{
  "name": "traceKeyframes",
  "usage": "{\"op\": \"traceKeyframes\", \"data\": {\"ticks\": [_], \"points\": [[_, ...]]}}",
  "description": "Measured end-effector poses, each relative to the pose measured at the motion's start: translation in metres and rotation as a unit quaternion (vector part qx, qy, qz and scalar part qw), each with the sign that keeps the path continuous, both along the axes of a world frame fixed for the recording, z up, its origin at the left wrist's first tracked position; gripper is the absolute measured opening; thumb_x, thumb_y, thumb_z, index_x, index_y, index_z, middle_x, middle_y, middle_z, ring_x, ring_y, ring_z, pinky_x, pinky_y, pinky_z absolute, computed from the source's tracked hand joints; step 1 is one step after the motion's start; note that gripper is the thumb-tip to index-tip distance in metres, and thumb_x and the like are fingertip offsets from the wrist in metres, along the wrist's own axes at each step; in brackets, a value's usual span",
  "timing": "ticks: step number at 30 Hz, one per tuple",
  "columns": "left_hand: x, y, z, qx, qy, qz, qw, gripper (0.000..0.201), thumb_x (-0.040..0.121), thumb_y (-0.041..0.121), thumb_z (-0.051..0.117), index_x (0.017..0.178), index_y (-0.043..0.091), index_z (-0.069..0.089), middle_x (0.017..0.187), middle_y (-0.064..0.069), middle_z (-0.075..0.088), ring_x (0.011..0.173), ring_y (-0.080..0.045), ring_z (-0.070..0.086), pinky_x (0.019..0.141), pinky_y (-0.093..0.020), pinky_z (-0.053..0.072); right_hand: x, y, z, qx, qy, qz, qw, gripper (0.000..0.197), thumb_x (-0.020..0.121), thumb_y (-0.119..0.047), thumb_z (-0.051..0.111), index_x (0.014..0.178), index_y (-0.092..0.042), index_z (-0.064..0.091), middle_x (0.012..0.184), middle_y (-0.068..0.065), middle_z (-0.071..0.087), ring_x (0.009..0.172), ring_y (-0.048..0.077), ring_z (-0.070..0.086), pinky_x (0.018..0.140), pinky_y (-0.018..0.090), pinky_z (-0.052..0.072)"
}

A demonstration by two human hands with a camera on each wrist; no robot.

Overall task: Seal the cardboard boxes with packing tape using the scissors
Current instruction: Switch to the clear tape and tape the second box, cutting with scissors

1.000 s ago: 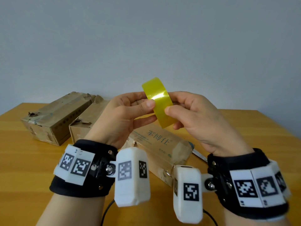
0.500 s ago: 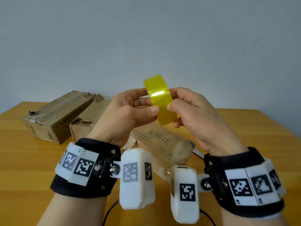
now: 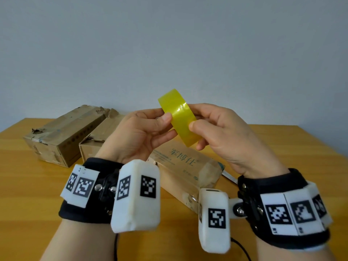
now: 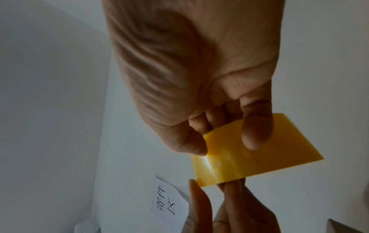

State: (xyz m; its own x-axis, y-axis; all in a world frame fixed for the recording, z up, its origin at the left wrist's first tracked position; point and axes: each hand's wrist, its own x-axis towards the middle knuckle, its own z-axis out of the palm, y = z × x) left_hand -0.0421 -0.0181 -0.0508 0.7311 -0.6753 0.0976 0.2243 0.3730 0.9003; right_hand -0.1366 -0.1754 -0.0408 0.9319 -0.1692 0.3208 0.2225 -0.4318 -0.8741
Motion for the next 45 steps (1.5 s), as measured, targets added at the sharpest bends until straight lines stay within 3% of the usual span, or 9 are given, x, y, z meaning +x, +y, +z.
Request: {"op": "traceKeyframes", "data": {"ticks": [6,11,16,19,23,26,29,35,45], "points": [[-0.001,0.001,0.0,0.001,0.006,-0.011,1.0,0.045,0.081,0.012,0.063,0.124,-0.002,0.062,0.102,-0.011,0.069,0.095,-0.02,0.067,0.08,-0.032,0.061,-0.003,-0.01,0.002,0.03,-0.025,-0.069,0.997,0.031,0.096,-0.01,0.058,0.118,-0.026,0.073,0.1,-0.011,0.077,0.079,0.003,0.067,0.06,0.02,0.051],[0.005,0.005,-0.007,0.096,-0.062,0.097,0.989,0.029,0.089,0.0,0.062,0.116,0.006,0.068,0.1,-0.01,0.066,0.093,-0.019,0.065,0.074,-0.028,0.06,-0.005,-0.036,-0.005,0.018,0.017,-0.15,0.988,0.03,0.096,-0.012,0.061,0.122,-0.022,0.071,0.103,-0.007,0.076,0.083,0.008,0.07,0.06,0.021,0.053],[0.016,0.015,-0.015,0.265,-0.191,0.154,0.932,0.039,0.087,0.001,0.067,0.119,0.023,0.066,0.107,0.005,0.07,0.101,-0.012,0.064,0.098,-0.037,0.05,-0.01,-0.059,-0.017,-0.073,0.145,-0.21,0.964,0.029,0.095,-0.006,0.059,0.086,-0.033,0.067,0.099,0.001,0.072,0.089,0.021,0.068,0.075,0.041,0.06],[0.011,0.013,-0.017,0.354,-0.233,0.088,0.902,0.057,0.081,0.018,0.079,0.129,0.038,0.057,0.12,0.018,0.06,0.113,-0.007,0.056,0.096,-0.034,0.045,-0.01,-0.073,-0.028,-0.158,0.256,-0.241,0.923,0.031,0.095,-0.005,0.054,0.108,-0.028,0.071,0.115,0.004,0.069,0.101,0.026,0.064,0.093,0.052,0.055],[0.005,0.004,-0.023,0.435,-0.245,-0.022,0.866,0.079,0.07,0.033,0.087,0.134,0.052,0.045,0.121,0.019,0.059,0.107,-0.01,0.062,0.094,-0.036,0.05,-0.005,-0.078,-0.036,-0.212,0.355,-0.249,0.876,0.042,0.099,-0.007,0.047,0.138,-0.017,0.059,0.13,0.004,0.06,0.107,0.026,0.063,0.098,0.047,0.054],[0.006,-0.002,-0.028,0.505,-0.317,-0.051,0.801,0.074,0.071,0.044,0.084,0.132,0.057,0.045,0.145,0.018,0.038,0.131,-0.017,0.04,0.108,-0.051,0.039,-0.009,-0.067,-0.028,-0.217,0.344,-0.202,0.891,0.041,0.102,-0.031,0.055,0.142,-0.023,0.054,0.128,-0.001,0.058,0.108,0.019,0.062,0.097,0.045,0.055],[0.005,-0.004,-0.031,0.534,-0.348,-0.041,0.769,0.069,0.079,0.057,0.072,0.139,0.059,0.037,0.156,0.026,0.016,0.146,-0.018,0.014,0.117,-0.055,0.022,-0.018,-0.049,-0.013,-0.219,0.318,-0.091,0.918,0.072,0.081,-0.06,0.07,0.146,-0.045,0.042,0.133,-0.017,0.047,0.124,0.012,0.051,0.105,0.046,0.048],[0.004,-0.014,-0.04,0.578,-0.399,0.031,0.712,0.071,0.084,0.07,0.054,0.147,0.055,0.026,0.161,0.014,0.014,0.146,-0.024,0.008,0.121,-0.052,0.004,0.0,-0.033,-0.027,-0.278,0.327,-0.057,0.901,0.087,0.073,-0.051,0.083,0.147,-0.052,0.036,0.134,-0.009,0.042,0.115,0.014,0.048,0.099,0.033,0.042],[0.011,-0.008,-0.044,0.535,-0.356,0.044,0.765,0.069,0.078,0.066,0.066,0.141,0.057,0.038,0.148,0.019,0.025,0.137,-0.017,0.015,0.114,-0.042,0.019,-0.001,-0.056,-0.038,-0.205,0.267,-0.05,0.94,0.066,0.09,-0.033,0.072,0.145,-0.053,0.042,0.145,-0.015,0.049,0.124,0.009,0.05,0.114,0.04,0.038]]}}
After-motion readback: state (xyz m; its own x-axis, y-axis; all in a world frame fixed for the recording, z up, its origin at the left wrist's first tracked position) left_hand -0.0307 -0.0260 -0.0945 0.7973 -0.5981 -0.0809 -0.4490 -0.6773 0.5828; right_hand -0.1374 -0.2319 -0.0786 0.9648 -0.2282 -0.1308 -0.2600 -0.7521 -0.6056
